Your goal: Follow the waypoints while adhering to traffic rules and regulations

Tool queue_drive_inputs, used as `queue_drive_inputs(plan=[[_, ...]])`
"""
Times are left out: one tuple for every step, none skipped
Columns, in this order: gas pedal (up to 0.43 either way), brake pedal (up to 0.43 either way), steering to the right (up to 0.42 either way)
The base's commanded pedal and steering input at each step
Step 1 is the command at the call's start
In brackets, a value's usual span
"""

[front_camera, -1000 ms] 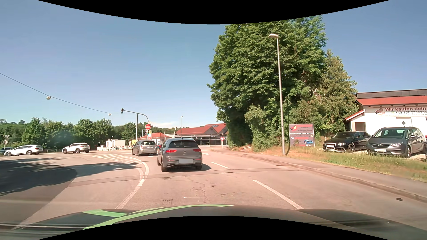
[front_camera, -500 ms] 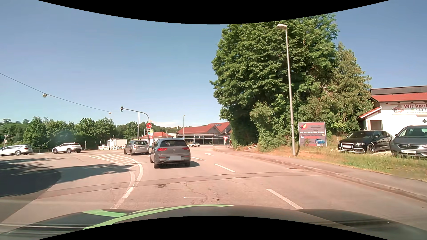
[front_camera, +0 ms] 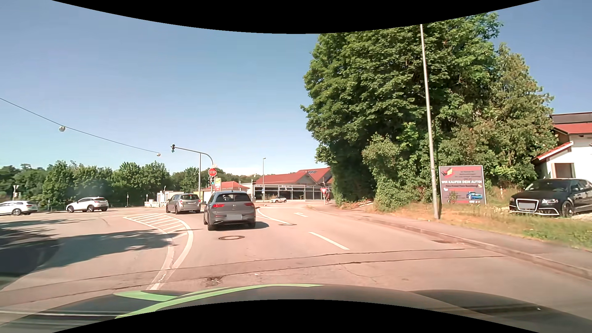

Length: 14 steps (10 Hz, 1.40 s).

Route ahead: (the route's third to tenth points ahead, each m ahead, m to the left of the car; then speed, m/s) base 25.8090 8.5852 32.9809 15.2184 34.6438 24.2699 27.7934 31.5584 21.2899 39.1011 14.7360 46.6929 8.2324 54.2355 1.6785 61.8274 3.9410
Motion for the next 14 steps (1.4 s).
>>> queue_drive_inputs(plan=[[0.220,0.000,-0.095],[0.220,0.000,-0.096],[0.209,0.000,-0.098],[0.197,0.000,-0.100],[0.169,0.000,-0.103],[0.150,0.000,-0.104],[0.130,0.000,-0.105],[0.118,0.000,-0.106],[0.087,0.000,-0.107],[0.059,0.000,-0.109],[0.059,0.000,-0.114],[0.059,0.000,-0.119],[0.059,0.000,-0.119],[0.059,0.000,-0.118]])
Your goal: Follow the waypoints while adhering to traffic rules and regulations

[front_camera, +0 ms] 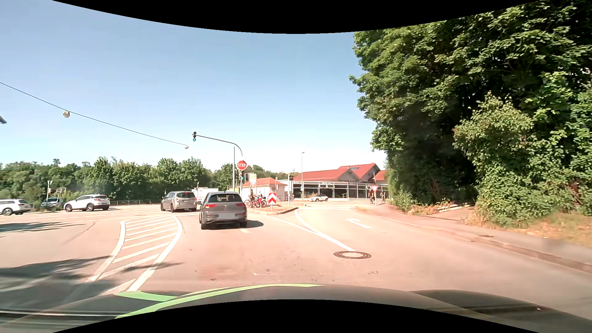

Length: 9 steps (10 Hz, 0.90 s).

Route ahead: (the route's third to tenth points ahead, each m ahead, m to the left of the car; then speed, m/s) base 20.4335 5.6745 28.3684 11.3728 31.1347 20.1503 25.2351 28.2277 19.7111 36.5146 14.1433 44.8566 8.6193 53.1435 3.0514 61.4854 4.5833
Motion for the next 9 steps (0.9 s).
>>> queue_drive_inputs(plan=[[0.059,0.000,-0.117],[0.059,0.000,-0.117],[0.059,0.000,-0.117],[0.059,0.000,-0.119],[0.059,0.000,-0.119],[0.059,0.000,-0.118],[0.059,0.000,-0.118],[0.000,0.000,-0.118],[0.000,0.000,-0.118]])
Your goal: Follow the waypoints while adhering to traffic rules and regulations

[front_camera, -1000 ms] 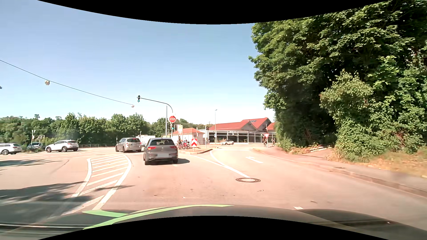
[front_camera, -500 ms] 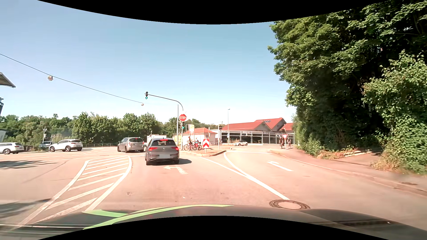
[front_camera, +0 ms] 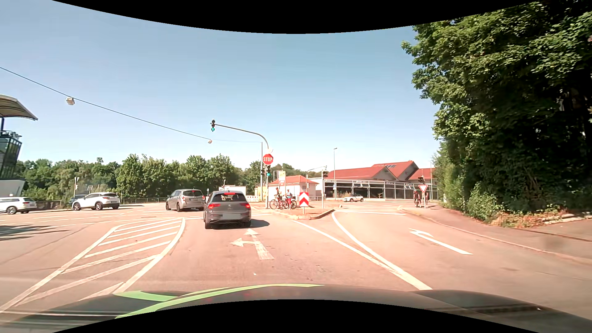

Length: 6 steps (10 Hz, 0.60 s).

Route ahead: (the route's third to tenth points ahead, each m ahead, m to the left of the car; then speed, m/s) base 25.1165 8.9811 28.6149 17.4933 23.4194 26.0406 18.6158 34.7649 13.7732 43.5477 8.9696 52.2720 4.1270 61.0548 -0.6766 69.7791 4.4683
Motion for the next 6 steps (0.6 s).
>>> queue_drive_inputs(plan=[[0.000,0.000,-0.118],[0.000,0.000,-0.118],[0.000,0.000,-0.118],[0.000,0.000,-0.118],[0.000,0.000,-0.118],[0.000,0.006,-0.117]])
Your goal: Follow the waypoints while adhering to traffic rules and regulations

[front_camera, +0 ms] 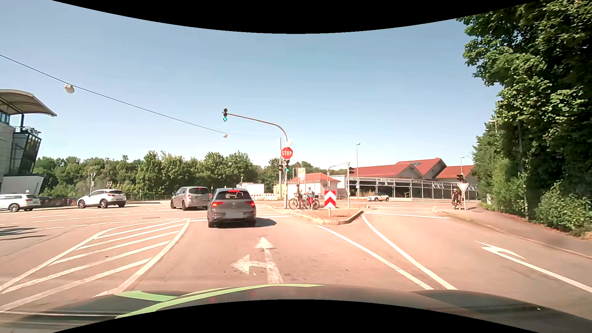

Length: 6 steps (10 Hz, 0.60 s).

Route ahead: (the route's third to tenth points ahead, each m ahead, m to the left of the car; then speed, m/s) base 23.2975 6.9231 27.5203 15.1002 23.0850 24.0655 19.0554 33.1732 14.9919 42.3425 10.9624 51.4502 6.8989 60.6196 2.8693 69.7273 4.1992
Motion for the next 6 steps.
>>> queue_drive_inputs(plan=[[0.000,0.024,-0.117],[0.000,0.030,-0.117],[0.000,0.030,-0.117],[0.000,0.037,-0.117],[0.000,0.043,-0.117],[0.000,0.043,-0.117]])
